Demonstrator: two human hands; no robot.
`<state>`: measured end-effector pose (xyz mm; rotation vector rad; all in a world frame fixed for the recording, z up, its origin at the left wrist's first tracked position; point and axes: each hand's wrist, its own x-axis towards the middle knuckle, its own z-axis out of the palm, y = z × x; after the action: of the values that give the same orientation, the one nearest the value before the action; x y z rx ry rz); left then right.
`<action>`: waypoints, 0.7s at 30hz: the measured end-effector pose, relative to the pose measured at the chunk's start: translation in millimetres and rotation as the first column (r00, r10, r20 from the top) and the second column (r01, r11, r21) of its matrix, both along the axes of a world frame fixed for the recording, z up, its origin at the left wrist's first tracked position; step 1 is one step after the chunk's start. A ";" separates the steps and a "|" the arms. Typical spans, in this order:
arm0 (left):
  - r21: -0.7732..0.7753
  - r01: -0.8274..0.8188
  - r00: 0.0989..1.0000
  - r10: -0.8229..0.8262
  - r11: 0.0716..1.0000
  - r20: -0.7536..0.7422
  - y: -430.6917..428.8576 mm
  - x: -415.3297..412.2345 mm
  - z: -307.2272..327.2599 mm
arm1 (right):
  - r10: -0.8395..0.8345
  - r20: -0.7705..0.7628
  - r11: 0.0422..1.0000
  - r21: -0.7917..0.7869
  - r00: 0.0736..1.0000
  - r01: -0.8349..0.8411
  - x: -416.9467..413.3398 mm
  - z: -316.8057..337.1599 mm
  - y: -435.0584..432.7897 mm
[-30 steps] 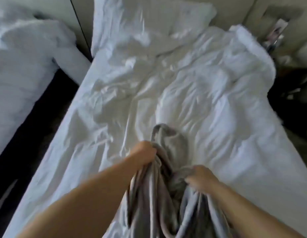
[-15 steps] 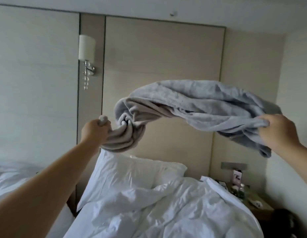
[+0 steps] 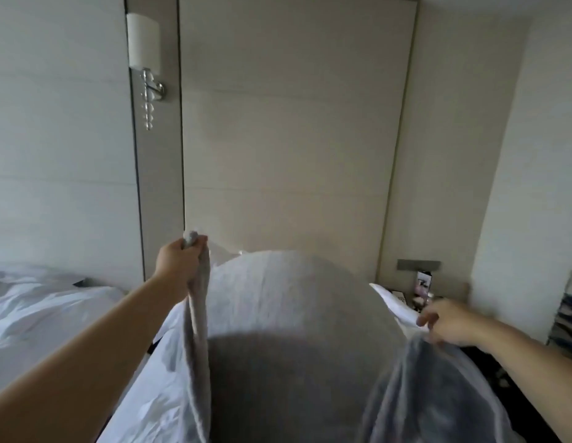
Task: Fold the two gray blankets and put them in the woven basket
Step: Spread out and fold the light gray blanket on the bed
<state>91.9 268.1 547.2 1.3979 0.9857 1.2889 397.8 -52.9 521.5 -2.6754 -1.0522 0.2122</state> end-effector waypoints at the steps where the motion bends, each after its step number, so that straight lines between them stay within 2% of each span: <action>1: -0.023 0.027 0.995 -0.025 0.999 0.096 -14.0 2.3 7.5 | 0.036 -0.052 0.997 -0.062 0.998 -0.040 -11.6 2.9 1.1; 2: -0.038 0.060 0.985 -0.052 0.997 0.167 -29.8 4.9 16.3 | 0.070 -0.093 0.995 -0.067 0.993 -0.077 -25.8 8.2 4.4; 5: -0.067 0.181 0.954 -0.158 0.981 0.255 -85.6 16.7 45.8 | 0.223 -0.215 0.970 0.142 0.951 -0.196 -82.0 25.3 23.4; 8: -0.057 0.401 0.880 -0.367 0.914 0.300 -143.0 25.9 73.1 | 0.483 -0.337 0.854 0.387 0.808 -0.349 -154.8 47.4 40.9; 9: -0.034 0.477 0.853 -0.453 0.878 0.259 -162.0 24.8 81.5 | 0.546 -0.296 0.795 0.477 0.784 -0.374 -174.9 52.1 45.2; 10: 0.004 0.551 0.816 -0.539 0.835 0.210 -179.1 21.6 89.0 | 0.565 -0.208 0.739 0.558 0.798 -0.378 -190.2 56.9 48.1; 12: 0.124 0.663 0.730 -0.674 0.738 0.113 -205.8 9.9 100.5 | 0.448 -0.087 0.643 0.722 0.890 -0.254 -210.4 70.0 47.2; 13: 0.204 0.664 0.726 -0.686 0.719 0.055 -213.2 2.8 102.1 | 0.401 -0.105 0.580 0.798 0.910 -0.163 -214.4 75.7 44.4; 14: 0.283 0.633 0.759 -0.649 0.721 -0.044 -218.2 -5.4 100.7 | 0.418 -0.167 0.495 0.866 0.893 -0.070 -215.7 80.8 40.1; 16: 0.392 0.576 0.815 -0.464 0.717 -0.347 -221.3 -17.9 82.2 | 0.559 -0.311 0.344 0.930 0.769 0.126 -217.2 87.3 28.1; 17: 0.385 0.591 0.789 -0.409 0.709 -0.459 -224.2 -21.8 65.7 | 0.562 -0.353 0.322 0.926 0.748 0.195 -217.5 88.1 21.4; 19: 0.257 0.655 0.685 -0.415 0.710 -0.600 -236.2 -27.3 20.5 | 0.440 -0.371 0.318 0.916 0.818 0.244 -213.3 88.7 13.0; 21: 0.131 0.667 0.572 -0.391 0.733 -0.722 -239.8 -22.6 -35.2 | 0.384 -0.322 0.251 0.938 0.865 0.237 -205.3 92.5 1.1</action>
<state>69.2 28.3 512.0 2.3565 0.6168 0.5016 192.4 -51.8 614.0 -1.2558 -0.7171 0.1632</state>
